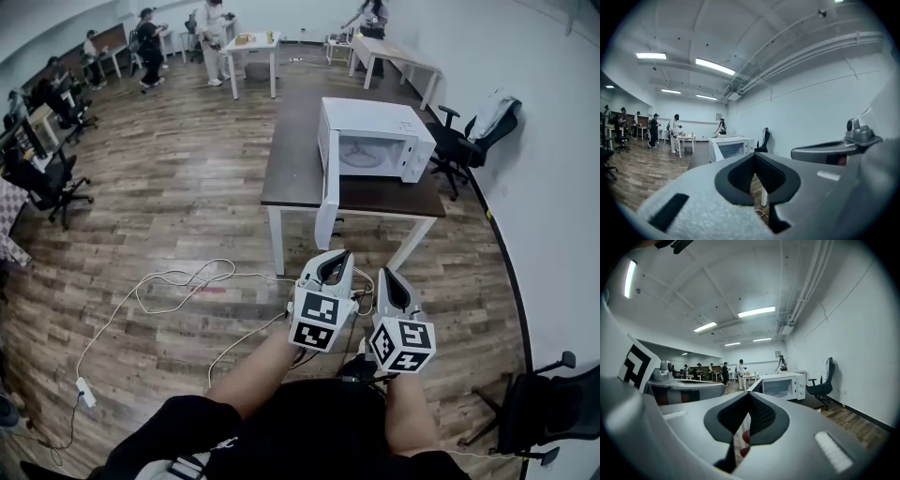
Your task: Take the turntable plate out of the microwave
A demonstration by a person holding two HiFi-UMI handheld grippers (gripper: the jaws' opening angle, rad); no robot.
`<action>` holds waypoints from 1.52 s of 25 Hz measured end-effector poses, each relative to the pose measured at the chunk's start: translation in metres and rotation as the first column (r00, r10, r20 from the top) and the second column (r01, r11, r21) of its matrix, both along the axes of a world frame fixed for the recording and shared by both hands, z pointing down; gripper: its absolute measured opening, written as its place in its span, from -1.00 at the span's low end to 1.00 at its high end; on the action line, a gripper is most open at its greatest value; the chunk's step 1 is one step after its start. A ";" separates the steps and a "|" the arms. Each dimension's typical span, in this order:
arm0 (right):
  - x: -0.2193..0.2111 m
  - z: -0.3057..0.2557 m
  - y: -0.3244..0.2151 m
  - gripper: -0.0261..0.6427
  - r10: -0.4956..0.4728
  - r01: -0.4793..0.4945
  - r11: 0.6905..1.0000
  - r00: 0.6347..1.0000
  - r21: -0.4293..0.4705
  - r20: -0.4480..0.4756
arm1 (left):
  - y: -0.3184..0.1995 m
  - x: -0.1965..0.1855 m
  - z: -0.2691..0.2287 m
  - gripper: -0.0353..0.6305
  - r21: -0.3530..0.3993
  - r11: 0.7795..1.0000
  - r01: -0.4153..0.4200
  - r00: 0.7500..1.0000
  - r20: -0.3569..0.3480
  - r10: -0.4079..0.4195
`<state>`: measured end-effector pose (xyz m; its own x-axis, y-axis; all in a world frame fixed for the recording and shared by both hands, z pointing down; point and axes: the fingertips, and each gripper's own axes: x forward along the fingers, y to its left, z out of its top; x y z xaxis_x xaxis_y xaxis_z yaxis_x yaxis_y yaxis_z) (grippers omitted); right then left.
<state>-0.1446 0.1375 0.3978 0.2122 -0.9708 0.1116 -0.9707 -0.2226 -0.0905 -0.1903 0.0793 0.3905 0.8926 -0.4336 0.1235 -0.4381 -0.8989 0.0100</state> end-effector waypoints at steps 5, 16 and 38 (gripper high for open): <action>0.045 0.001 -0.026 -0.89 -0.015 0.015 1.000 1.000 0.016 0.004 | -0.021 0.040 -0.004 -0.87 0.026 1.000 0.011 1.000 -0.010 -0.010; 0.162 0.012 -0.094 -0.89 -0.052 0.050 0.998 0.998 0.037 0.040 | -0.077 0.150 0.006 -0.87 0.058 0.996 0.063 0.998 0.008 -0.063; 0.349 0.037 -0.216 -0.89 -0.193 0.198 0.978 0.978 -0.069 0.075 | -0.207 0.321 0.049 -0.87 -0.008 0.976 0.219 0.957 0.197 -0.213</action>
<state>0.2039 -0.0787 0.4353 0.0090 -0.9810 0.1939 -0.9883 -0.0382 -0.1476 0.1306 -0.1276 0.4397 0.7357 -0.6070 0.3006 -0.6177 -0.7833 -0.0698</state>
